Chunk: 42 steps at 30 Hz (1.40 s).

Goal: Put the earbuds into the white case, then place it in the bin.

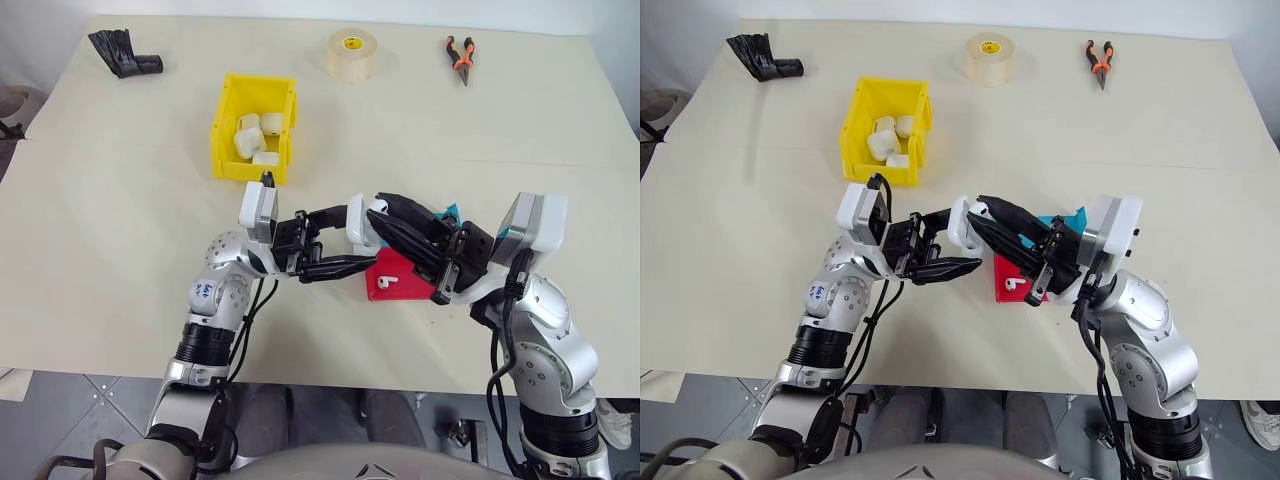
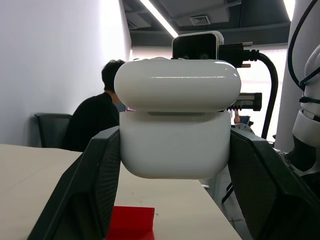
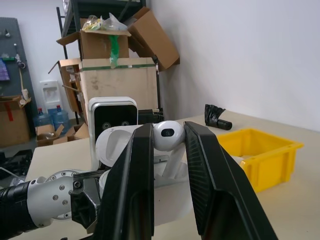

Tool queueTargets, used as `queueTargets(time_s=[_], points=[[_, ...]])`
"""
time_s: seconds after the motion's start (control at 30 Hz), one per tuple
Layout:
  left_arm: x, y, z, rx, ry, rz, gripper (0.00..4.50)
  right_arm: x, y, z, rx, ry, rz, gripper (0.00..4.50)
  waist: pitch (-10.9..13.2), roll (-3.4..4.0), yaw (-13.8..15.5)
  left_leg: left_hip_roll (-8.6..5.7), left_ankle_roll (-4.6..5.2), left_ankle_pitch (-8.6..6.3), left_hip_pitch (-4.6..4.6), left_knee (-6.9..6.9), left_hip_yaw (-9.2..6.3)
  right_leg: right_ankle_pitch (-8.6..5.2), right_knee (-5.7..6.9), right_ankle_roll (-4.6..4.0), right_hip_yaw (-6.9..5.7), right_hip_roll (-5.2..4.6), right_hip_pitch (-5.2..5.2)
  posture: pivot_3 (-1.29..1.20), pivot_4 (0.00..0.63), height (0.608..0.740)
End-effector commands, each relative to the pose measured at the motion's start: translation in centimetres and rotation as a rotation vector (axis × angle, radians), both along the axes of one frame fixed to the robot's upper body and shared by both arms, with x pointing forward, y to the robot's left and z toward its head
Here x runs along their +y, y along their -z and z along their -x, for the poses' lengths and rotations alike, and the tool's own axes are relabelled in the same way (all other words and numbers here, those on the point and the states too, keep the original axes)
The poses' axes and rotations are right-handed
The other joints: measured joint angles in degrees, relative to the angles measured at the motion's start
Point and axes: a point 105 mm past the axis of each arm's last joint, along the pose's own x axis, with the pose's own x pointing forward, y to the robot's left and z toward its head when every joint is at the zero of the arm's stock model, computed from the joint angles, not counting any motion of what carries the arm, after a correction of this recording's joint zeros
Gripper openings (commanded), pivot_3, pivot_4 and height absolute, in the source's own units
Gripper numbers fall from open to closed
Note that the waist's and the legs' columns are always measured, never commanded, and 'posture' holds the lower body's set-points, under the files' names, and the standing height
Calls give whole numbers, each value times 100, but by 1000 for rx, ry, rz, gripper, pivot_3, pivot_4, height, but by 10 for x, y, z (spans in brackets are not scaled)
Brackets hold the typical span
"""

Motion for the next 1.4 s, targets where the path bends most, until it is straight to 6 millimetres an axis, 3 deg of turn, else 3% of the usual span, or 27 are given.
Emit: queueTargets(time_s=[0.03, 0.53, 1.03, 1.23, 1.4], points=[[8, -19, 1, -73, -45, 80, 2792, -4, 6, 6, 18, -20, 48, 529, 0, 0, 2, 0, 0, 0, 0, 0, -1, 0, -1, 0, 0, 0, 0, 0, 150, 740], [5, -10, 10, -75, 9, 34, 2792, 2, -6, 0, -59, -64, 94, 529, 0, 0, 2, 1, 0, 0, 1, 0, -1, 0, -2, 0, 0, 0, 0, 0, 150, 740], [5, -10, 12, -98, 20, 17, 2792, 3, 11, -4, 74, -153, 234, 529, 0, 0, 5, 2, 1, 0, -1, 0, -3, 0, -4, 0, 0, -1, 1, 0, 150, 740], [3, -9, 13, -107, 25, 12, 2792, 2, 7, -2, 129, -191, 240, 2445, 0, 0, 8, 2, 1, 0, -1, 0, -4, 0, -4, 0, 0, -1, 0, 0, 150, 740], [8, -6, 10, -106, -26, 3, 2792, -19, 2, -5, 93, -108, 253, 4126, 0, -1, 13, 2, 1, -1, -3, 0, -3, 0, -5, 0, 0, -1, 0, 0, 150, 740]])
